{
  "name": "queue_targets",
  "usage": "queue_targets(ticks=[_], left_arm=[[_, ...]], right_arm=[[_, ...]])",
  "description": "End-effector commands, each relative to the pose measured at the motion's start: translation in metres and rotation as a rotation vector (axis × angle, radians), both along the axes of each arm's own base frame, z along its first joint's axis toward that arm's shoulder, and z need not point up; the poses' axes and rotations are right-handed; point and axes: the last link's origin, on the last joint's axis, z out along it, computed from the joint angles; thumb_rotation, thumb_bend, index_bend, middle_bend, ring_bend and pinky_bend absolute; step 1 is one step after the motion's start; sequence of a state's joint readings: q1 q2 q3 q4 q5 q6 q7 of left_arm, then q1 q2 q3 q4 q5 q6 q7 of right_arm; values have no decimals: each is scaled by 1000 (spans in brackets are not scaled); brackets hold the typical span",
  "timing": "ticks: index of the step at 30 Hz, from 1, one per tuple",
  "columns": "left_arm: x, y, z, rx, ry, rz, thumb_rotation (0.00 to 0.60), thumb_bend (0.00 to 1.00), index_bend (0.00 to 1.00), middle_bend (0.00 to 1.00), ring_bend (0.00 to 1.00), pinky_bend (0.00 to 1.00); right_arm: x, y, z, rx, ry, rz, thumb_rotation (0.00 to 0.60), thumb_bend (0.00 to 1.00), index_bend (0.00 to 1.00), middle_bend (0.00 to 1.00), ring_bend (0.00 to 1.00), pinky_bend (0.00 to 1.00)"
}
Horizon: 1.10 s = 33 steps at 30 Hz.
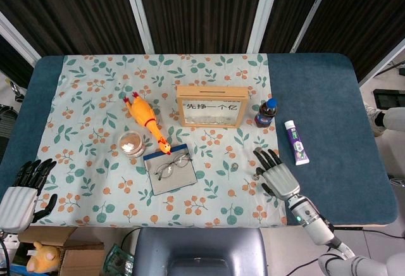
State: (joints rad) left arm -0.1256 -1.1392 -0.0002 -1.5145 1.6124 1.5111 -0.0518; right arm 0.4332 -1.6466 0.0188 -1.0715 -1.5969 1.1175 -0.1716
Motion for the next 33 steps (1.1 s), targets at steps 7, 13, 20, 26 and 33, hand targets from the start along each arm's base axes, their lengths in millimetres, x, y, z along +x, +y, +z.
queue_targets(ticks=[7,13,20,26,33], left_arm=[[0,-2,0,-2,4,-6,600,442,0,65,0,9],[0,-2,0,1,2,-3,600,442,0,64,0,9],[0,-2,1,2,-1,-1,600,441,0,64,0,9],[-1,-2,2,4,-4,-1,600,441,0,65,0,9],[0,-2,2,3,-8,-2,600,441,0,64,0,9]], right_arm=[[0,-2,-2,2,3,-8,600,514,544,79,0,0],[1,-4,-4,4,7,-12,600,515,544,79,0,0],[4,-6,-8,13,7,-12,600,514,547,81,0,0],[7,-7,-10,17,6,-10,600,514,555,83,0,0],[11,-10,-12,13,11,-10,600,515,590,104,0,0]])
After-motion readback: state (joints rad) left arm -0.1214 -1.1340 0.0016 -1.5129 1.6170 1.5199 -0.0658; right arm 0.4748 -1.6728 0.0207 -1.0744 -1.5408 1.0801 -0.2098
